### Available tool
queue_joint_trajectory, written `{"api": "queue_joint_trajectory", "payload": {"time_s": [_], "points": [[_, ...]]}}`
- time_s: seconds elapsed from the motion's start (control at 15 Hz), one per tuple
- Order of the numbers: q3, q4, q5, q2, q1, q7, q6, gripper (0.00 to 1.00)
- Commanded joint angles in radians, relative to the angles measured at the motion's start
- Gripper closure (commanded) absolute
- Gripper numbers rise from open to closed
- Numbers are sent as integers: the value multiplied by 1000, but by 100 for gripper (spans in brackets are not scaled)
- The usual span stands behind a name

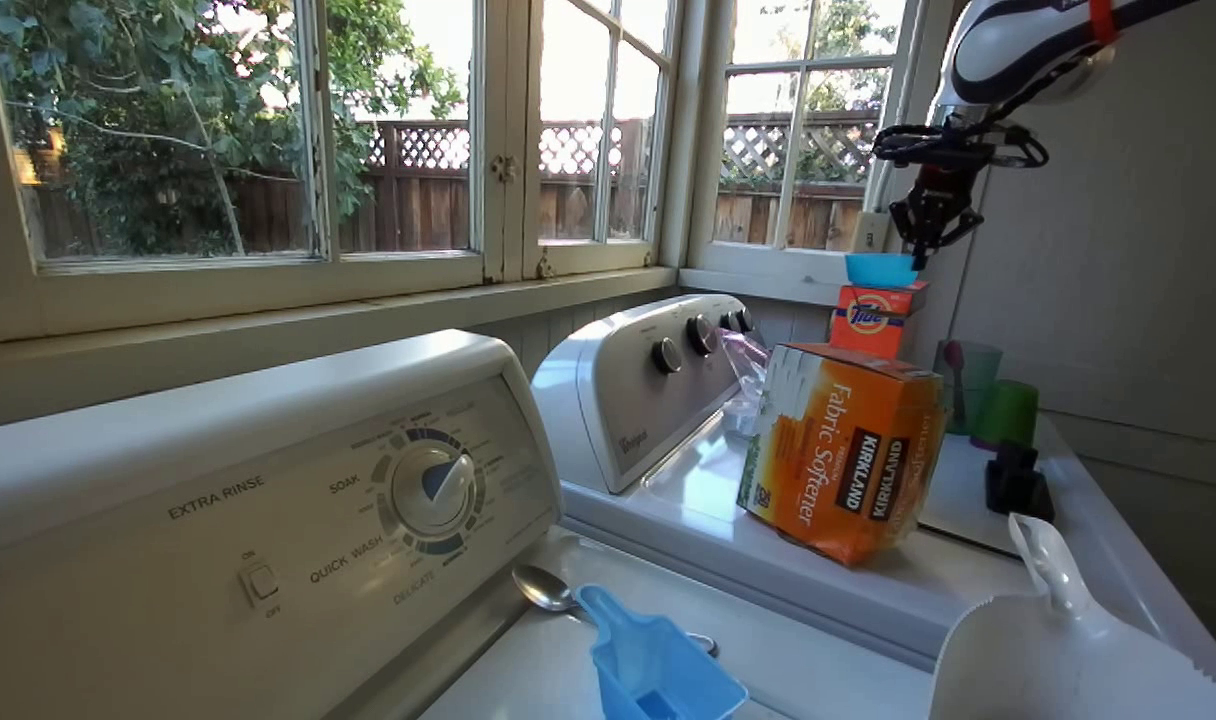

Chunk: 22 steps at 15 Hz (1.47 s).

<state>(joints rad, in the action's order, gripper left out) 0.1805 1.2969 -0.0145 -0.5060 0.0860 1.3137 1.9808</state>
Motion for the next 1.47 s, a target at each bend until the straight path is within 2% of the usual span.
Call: {"api": "queue_joint_trajectory", "payload": {"time_s": [0.0, 0.4, 0.6, 0.67, 0.87, 1.13, 1.2, 1.27, 1.4], "points": [[-2, -7, 20, -12, 11, 11, 25, 70], [-10, 26, 14, 67, 2, -15, 20, 26], [-57, 74, 36, 144, 10, -186, -51, 4], [-68, 92, 36, 165, 7, -229, -65, 0], [-111, 183, 42, 219, -1, -332, -90, 0], [-129, 314, 20, 295, -49, -466, -128, 0], [-132, 325, 5, 303, -60, -498, -153, 0], [-115, 239, 13, 237, -57, -437, -126, 0], [-122, 273, 11, 261, -70, -467, -142, 0]]}}
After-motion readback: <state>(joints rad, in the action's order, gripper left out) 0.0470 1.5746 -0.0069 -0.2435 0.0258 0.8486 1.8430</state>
